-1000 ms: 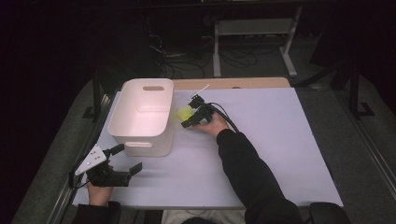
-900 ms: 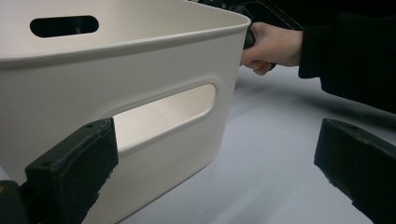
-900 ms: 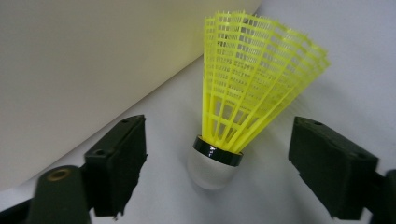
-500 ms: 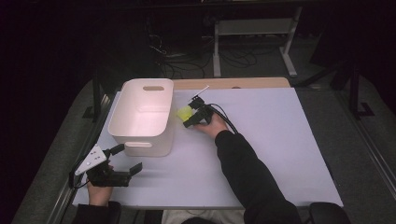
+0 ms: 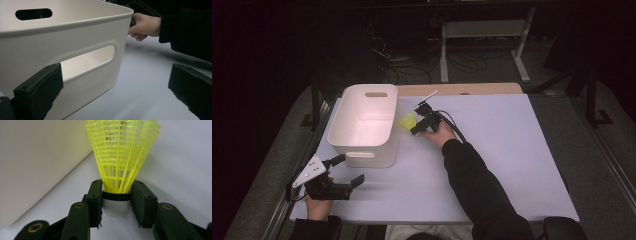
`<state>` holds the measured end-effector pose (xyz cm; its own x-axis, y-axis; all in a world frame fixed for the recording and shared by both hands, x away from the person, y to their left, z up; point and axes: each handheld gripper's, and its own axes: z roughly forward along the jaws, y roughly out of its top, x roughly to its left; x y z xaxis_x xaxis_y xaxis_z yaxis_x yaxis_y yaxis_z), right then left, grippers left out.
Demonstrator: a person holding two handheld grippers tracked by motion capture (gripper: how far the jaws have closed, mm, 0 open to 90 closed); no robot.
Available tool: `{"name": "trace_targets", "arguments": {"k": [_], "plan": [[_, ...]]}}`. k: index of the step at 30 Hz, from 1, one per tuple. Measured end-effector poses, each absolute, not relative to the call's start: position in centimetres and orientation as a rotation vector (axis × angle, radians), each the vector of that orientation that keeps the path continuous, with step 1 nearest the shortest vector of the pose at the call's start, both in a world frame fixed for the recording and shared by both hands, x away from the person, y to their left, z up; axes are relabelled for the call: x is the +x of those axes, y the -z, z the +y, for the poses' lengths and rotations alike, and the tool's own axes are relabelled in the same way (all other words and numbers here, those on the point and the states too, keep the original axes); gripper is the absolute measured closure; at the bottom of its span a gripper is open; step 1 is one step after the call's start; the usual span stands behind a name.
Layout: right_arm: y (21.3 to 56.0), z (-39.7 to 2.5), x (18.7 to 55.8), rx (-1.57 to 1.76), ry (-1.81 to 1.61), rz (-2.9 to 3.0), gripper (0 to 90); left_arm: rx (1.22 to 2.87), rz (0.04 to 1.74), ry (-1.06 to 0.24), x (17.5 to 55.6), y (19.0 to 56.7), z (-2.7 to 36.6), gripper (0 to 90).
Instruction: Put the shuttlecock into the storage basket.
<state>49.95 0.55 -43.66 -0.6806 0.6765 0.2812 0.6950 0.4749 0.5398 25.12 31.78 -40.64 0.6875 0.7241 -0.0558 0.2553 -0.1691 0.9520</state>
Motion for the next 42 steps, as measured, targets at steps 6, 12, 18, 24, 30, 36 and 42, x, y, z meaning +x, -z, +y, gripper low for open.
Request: {"name": "trace_targets", "arguments": {"k": [6,12,18,24,30,36,42], "plan": [[43.4,0.3,50.0,-1.274,1.001,-2.666,62.7,1.739,0.787,-0.503,25.1,40.6,31.8,0.0],[42.8,-0.1,49.9,-1.266,1.012,-2.675,62.9,1.738,0.787,-0.502,25.1,40.6,31.8,0.0],[42.2,-0.4,49.8,-1.259,1.015,-2.682,63.0,1.738,0.787,-0.502,25.1,40.6,31.8,0.0],[41.7,-0.7,49.6,-1.243,1.009,-2.692,63.0,1.74,0.788,-0.502,25.2,40.6,31.8,0.0],[41.2,-1.0,49.5,-1.244,1.007,-2.697,63.0,1.74,0.788,-0.502,25.2,40.6,31.8,0.0],[40.7,-1.7,49.3,-1.253,1.011,-2.705,63.0,1.737,0.789,-0.503,25.1,40.6,31.8,0.0],[40.3,-2.5,49.1,-1.256,1.011,-2.705,63.0,1.738,0.789,-0.503,25.2,40.6,31.8,0.0]]}}
